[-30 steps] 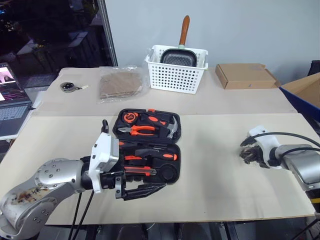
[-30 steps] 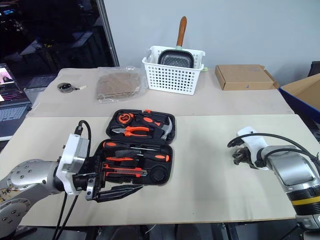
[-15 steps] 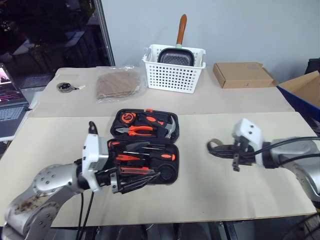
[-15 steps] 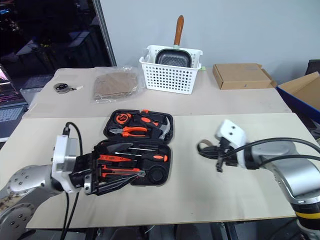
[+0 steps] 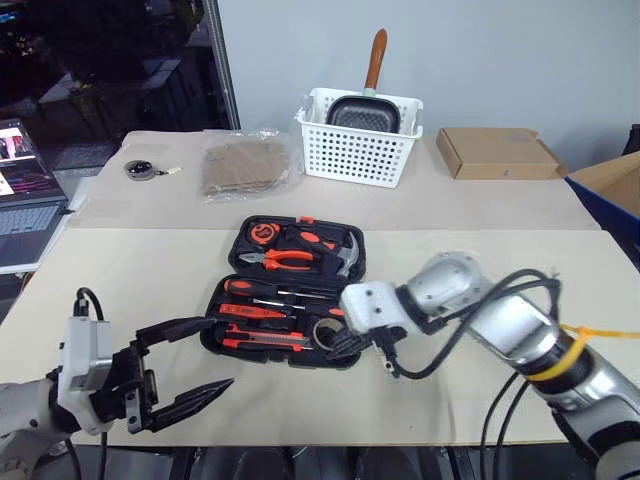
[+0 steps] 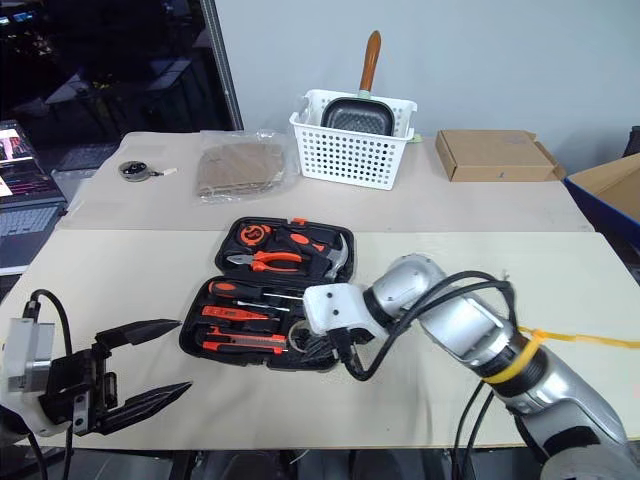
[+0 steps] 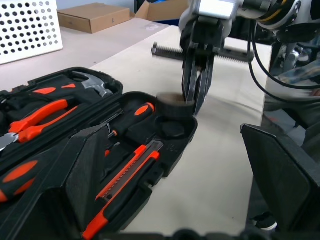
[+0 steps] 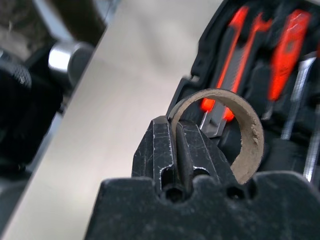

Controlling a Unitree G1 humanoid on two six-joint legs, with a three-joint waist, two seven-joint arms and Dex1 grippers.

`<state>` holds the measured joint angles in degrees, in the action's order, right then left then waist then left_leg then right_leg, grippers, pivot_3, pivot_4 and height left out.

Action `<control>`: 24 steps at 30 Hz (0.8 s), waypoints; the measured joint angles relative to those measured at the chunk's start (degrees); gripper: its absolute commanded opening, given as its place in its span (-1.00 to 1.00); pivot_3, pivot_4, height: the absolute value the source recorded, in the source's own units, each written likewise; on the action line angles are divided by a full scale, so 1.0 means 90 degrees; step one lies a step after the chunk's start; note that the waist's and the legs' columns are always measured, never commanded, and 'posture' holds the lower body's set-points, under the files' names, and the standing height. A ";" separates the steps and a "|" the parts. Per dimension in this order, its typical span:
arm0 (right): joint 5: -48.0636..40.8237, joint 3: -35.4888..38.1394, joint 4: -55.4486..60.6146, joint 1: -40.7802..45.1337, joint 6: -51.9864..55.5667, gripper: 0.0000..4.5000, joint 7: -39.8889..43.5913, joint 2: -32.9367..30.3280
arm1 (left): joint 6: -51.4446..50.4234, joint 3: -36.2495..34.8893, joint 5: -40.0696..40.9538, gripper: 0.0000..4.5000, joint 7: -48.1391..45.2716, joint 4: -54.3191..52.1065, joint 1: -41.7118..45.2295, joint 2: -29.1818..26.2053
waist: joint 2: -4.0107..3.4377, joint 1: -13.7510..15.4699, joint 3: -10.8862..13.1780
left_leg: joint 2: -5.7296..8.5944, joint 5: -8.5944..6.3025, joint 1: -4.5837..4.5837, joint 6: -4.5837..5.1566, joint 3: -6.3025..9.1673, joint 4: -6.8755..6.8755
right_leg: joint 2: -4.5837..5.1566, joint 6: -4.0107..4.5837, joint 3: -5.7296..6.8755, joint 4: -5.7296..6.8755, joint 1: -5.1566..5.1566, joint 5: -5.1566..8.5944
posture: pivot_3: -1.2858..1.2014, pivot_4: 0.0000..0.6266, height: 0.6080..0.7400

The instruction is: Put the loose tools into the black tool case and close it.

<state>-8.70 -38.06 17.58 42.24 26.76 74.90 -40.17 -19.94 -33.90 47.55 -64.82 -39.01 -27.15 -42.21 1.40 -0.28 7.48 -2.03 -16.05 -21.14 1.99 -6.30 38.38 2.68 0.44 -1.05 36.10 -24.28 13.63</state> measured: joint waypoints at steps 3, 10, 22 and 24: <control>0.0260 -0.0229 -0.0130 0.0042 -0.0059 -0.98 0.0311 -0.0031 | 0.0141 -0.0006 -0.0055 1.00 -0.0056 0.0002 -0.0208 0.0139 | 0.0000 -0.0032 0.0000 | -0.0001 -0.0003 -0.0001 0.0002 0.0002 -0.0003 | 0.0006 0.0002 0.0009 0.0000 -0.0001 0.0000 | 0.03 -0.52 1.00; 0.0620 -0.0233 -0.0282 0.0083 -0.0484 -0.98 0.0557 -0.0011 | 0.0307 -0.0015 -0.0106 1.00 -0.0127 0.0022 -0.0355 0.0169 | 0.0000 -0.0051 0.0000 | -0.0003 -0.0002 0.0010 -0.0002 0.0005 -0.0005 | 0.0008 0.0011 0.0014 0.0001 0.0008 -0.0003 | 0.03 -0.52 1.00; 0.0671 0.0045 -0.0631 -0.0323 -0.0612 0.18 0.0421 0.0314 | 0.0349 0.0032 -0.0090 1.00 -0.0066 0.0234 -0.0022 0.0065 | 0.0003 -0.0054 0.0001 | -0.0019 0.0006 0.0005 -0.0015 0.0004 -0.0005 | -0.0008 0.0026 0.0016 0.0011 -0.0002 -0.0007 | 0.03 -0.52 1.00; 0.0299 0.0410 -0.0493 -0.0423 -0.0306 0.18 0.0407 0.0335 | 0.0077 0.0059 0.0018 1.00 0.0263 0.0231 0.0141 -0.0006 | 0.0002 -0.0050 0.0003 | -0.0019 0.0006 0.0002 -0.0015 0.0007 -0.0006 | -0.0006 0.0025 0.0017 0.0012 -0.0005 -0.0008 | 0.03 -0.52 1.00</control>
<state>-6.01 -34.38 13.14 38.44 24.01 78.56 -37.16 -19.25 -33.37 47.71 -62.46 -36.93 -25.87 -42.26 1.42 -0.73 7.50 -2.19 -15.99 -21.12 1.85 -6.23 38.33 2.62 0.67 -0.90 36.20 -24.32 13.56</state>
